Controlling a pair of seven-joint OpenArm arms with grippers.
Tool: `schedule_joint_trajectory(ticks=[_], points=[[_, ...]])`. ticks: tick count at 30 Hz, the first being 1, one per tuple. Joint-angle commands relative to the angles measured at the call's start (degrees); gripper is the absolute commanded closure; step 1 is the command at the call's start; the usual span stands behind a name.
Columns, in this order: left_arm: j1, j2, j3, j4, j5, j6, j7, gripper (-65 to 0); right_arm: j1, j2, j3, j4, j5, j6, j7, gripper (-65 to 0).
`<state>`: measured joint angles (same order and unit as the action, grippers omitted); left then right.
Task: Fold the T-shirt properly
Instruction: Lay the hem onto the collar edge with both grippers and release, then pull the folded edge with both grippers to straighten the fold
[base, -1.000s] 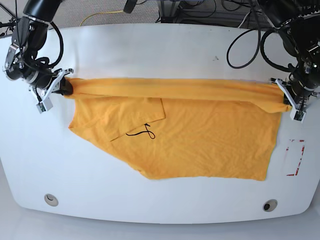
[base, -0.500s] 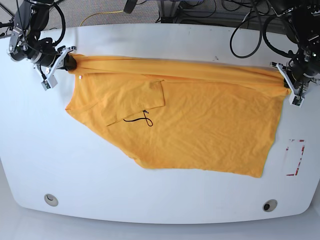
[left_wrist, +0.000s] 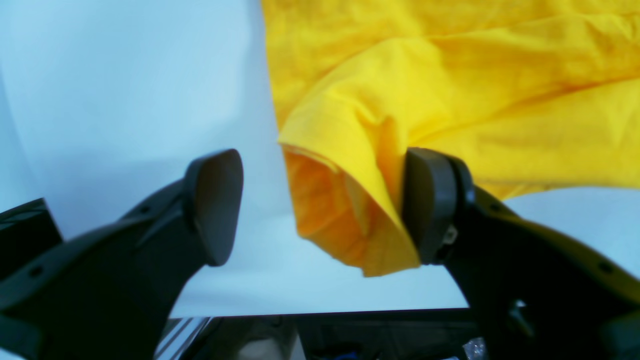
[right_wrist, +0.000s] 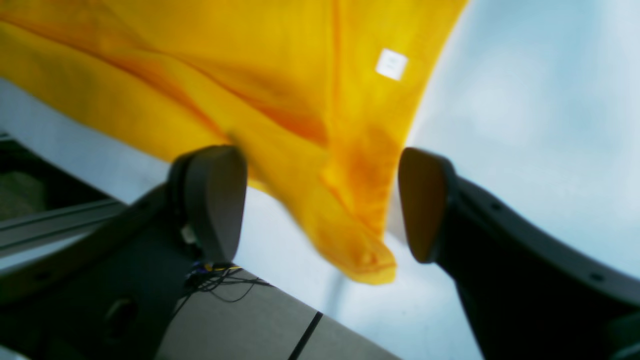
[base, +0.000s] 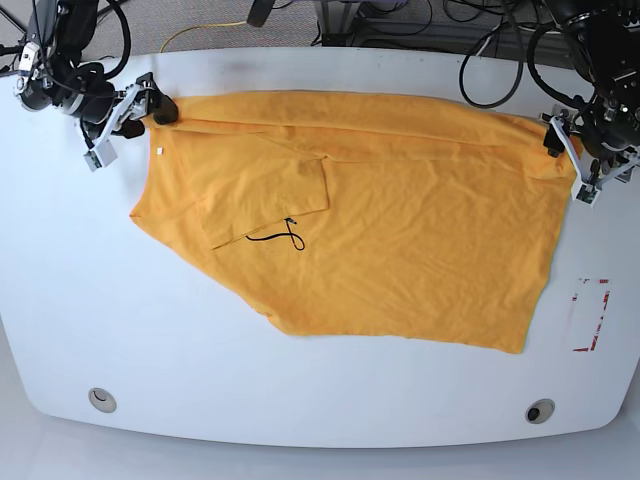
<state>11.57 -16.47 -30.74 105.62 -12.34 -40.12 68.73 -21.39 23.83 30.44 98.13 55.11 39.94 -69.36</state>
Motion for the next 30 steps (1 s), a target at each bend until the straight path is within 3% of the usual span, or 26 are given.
schedule_joint_trajectory(ticks=[1, 7, 14, 18, 21, 23, 26, 30], points=[[-1.86, -2.83, -0.60, 0.88, -0.37, 0.12, -0.55, -42.8, -0.81, 1.26, 0.64, 5.48, 3.22, 0.06, 1.10, -45.8], [-2.74, -5.82, -5.35, 4.05, -0.45, 0.12, -0.47, -42.8, -3.10, 1.18, 0.64, 11.98, 7.00, 0.06, 1.01, -45.8], [-8.28, -5.38, -14.84, 3.96, -0.45, 0.12, -0.47, -42.8, -3.18, 0.74, 0.64, 12.42, 7.35, 0.06, 1.01, -45.8], [-9.42, -0.98, -10.80, 3.87, -0.45, 0.12, -0.20, -42.8, -3.01, 0.56, 0.29, 12.51, 7.44, 0.06, 1.01, -45.8], [-7.75, 1.22, -6.49, 4.75, -0.45, 0.12, 3.23, -42.8, -3.01, -1.20, 0.20, 12.51, 7.44, 0.06, 1.01, -44.2], [-7.49, 3.68, -4.47, 4.84, -0.45, 0.12, 5.42, -42.8, -2.92, -2.25, 0.03, 12.16, 7.17, 0.06, 1.01, -38.5], [-7.13, 8.07, -2.27, 4.84, -0.10, 0.12, 6.13, -42.6, -1.60, -3.83, 0.03, 12.07, 7.00, 0.06, 1.01, -24.4], [-5.29, 8.95, -1.65, 4.31, 2.10, 0.12, 5.60, -42.5, -1.78, -5.86, -0.06, 12.07, 4.27, 0.06, 1.01, -7.8]])
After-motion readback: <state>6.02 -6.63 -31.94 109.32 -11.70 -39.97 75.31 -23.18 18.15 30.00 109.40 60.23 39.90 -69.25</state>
